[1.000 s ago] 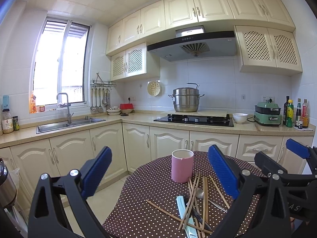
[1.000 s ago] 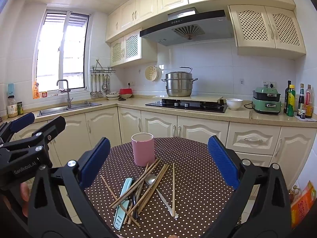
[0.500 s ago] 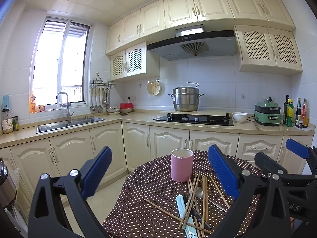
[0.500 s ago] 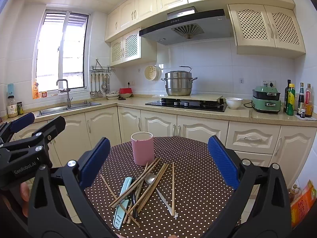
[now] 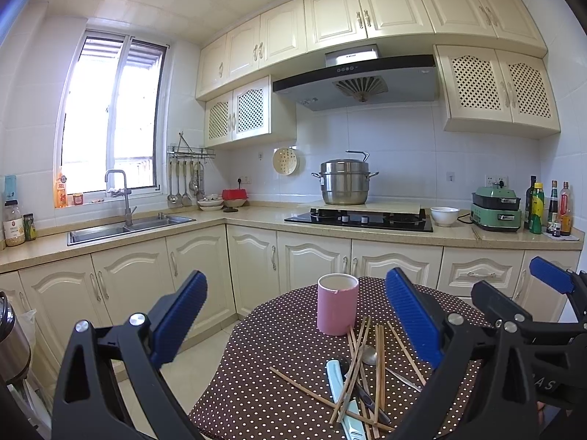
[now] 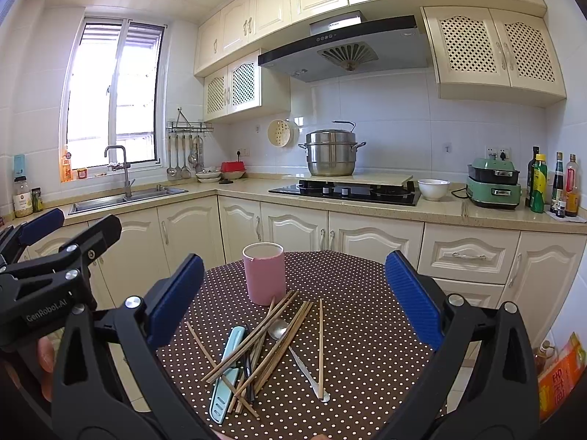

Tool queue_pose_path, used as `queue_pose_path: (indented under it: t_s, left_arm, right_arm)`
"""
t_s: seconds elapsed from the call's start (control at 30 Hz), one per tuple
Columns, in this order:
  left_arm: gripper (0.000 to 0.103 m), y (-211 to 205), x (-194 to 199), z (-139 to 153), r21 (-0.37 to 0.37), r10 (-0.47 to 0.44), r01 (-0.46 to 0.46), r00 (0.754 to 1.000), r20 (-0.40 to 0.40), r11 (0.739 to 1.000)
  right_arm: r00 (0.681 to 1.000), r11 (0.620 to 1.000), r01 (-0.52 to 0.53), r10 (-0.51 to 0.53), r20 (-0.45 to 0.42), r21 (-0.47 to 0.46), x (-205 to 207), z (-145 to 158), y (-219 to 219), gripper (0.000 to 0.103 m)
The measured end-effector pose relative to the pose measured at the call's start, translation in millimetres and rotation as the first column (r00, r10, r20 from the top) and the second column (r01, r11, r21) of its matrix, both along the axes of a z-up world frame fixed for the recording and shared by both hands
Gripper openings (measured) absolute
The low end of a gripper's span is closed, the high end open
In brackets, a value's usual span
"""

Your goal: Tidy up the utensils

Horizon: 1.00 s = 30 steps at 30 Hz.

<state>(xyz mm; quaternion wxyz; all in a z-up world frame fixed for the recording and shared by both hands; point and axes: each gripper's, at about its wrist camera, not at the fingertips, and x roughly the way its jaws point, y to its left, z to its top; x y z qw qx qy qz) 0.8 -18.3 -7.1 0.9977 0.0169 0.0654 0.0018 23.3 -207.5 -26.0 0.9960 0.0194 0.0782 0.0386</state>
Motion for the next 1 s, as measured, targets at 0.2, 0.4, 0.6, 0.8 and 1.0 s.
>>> queue_pose_path:
  t_s: [0.2,0.4,0.6,0.8,1.0]
  left_arm:
    - [0.096,-1,1,0,0.003,0.003,-0.003,1.0,-0.002,1.0]
    - [0.096,0,9,-4,-0.005,0.008,-0.008,1.0,-0.024,1.0]
    - [0.096,-2,33,-16,-0.006,0.004,-0.005,0.995,-0.097,1.0]
    - [0.096,5,69,-38,-0.026,-0.05,0.044,0.965,-0.257,0.999]
    - [0.096,42,112,-75,-0.185,-0.092,0.005,0.881,-0.465,0.983]
  right_arm:
    - [1.0,1.0,-0.001,0.001,-0.003,0.0,2,-1,0,0.097]
    - [1.0,1.0,-0.004,0.004,-0.019,0.001,11,-6,3,0.097]
    - [0.997,1.0,-0.005,0.006,-0.072,0.01,30,-21,-1,0.097]
    - [0.993,1.0,-0.003,0.003,-0.119,0.006,53,-34,-5,0.097]
    - [0.98,1.0,0.023,-0.022,-0.196,0.001,79,-57,-15,0.097]
